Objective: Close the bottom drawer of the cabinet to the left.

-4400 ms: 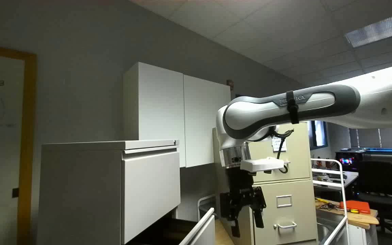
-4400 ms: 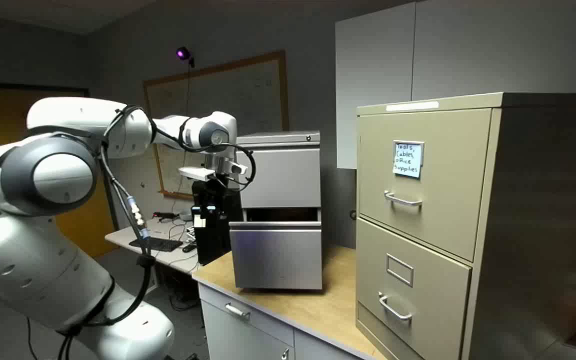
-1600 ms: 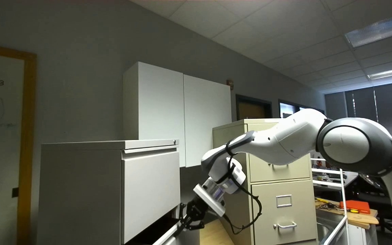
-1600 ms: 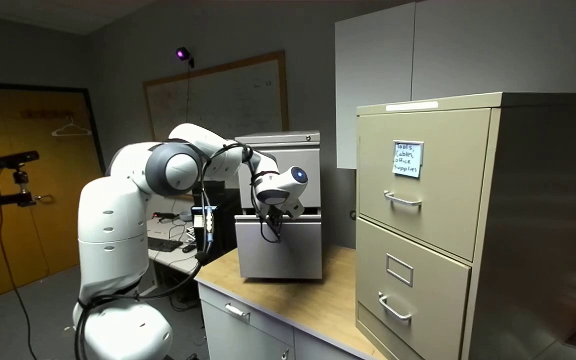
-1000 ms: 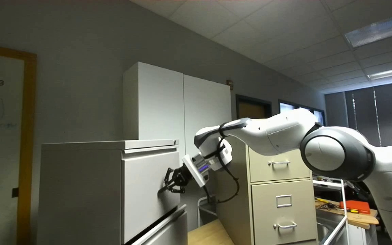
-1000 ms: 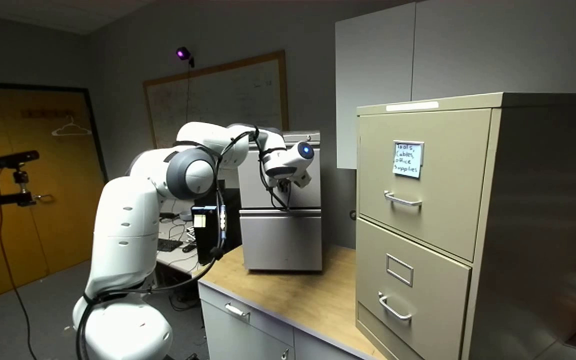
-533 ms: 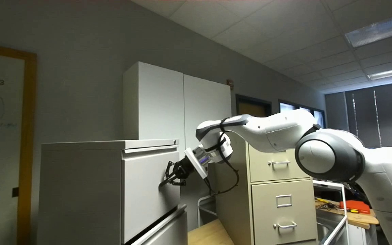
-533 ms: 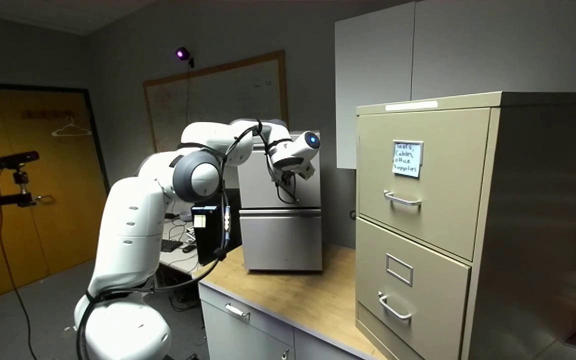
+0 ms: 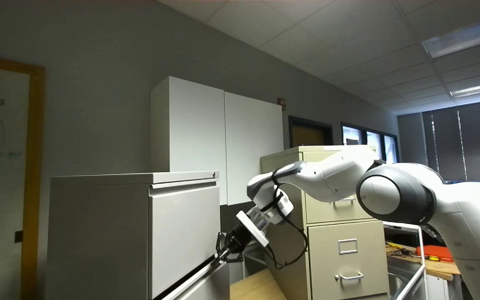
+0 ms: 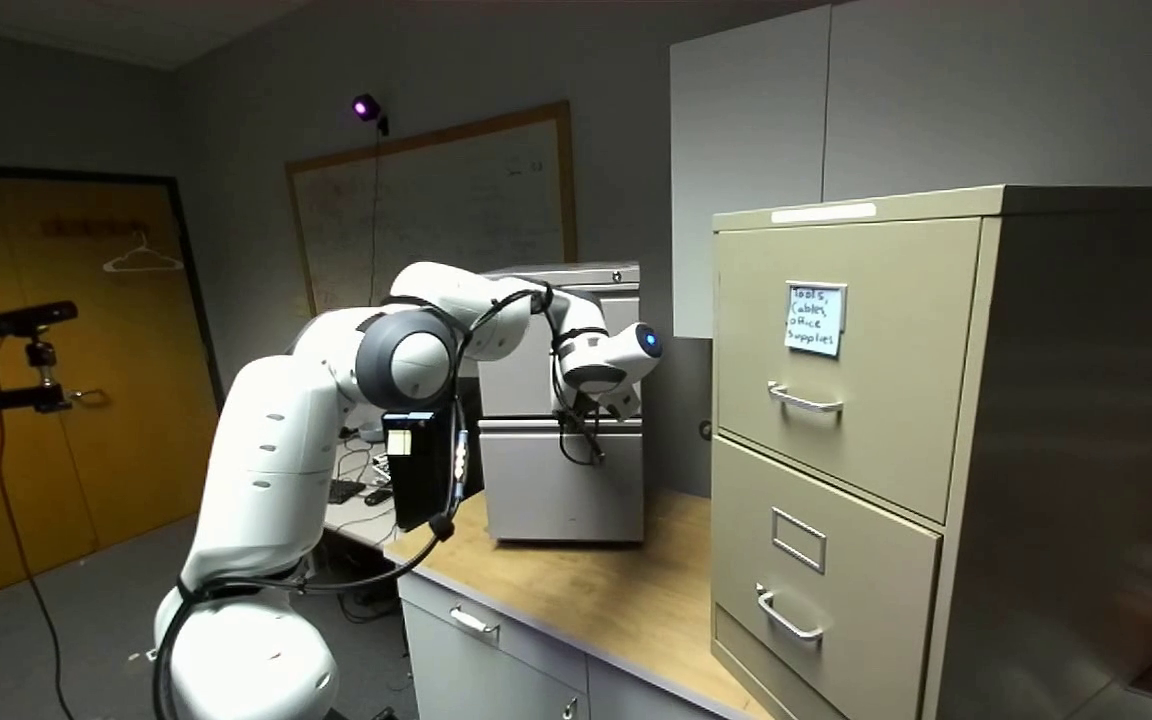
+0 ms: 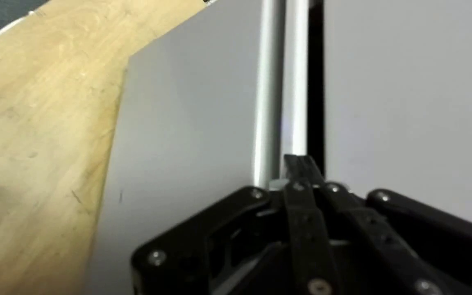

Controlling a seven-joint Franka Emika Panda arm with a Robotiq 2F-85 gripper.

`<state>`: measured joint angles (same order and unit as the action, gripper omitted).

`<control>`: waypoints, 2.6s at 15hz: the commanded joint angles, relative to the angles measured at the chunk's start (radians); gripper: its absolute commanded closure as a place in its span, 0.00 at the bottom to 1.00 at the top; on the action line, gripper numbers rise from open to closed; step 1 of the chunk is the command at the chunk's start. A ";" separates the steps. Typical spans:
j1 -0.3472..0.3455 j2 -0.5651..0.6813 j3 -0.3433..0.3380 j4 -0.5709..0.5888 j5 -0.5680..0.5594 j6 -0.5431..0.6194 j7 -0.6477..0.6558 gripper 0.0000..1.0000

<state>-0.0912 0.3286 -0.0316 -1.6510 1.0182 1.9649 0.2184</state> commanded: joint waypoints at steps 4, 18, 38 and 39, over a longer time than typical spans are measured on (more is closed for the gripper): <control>0.020 -0.036 0.007 -0.149 0.068 0.051 -0.069 1.00; 0.071 0.013 0.024 -0.016 0.192 0.176 -0.045 1.00; 0.066 -0.048 0.006 -0.185 0.327 0.217 -0.156 1.00; 0.068 -0.034 0.008 -0.150 0.333 0.212 -0.154 1.00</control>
<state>-0.0343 0.2411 -0.0326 -1.9177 1.3483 2.1715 0.0371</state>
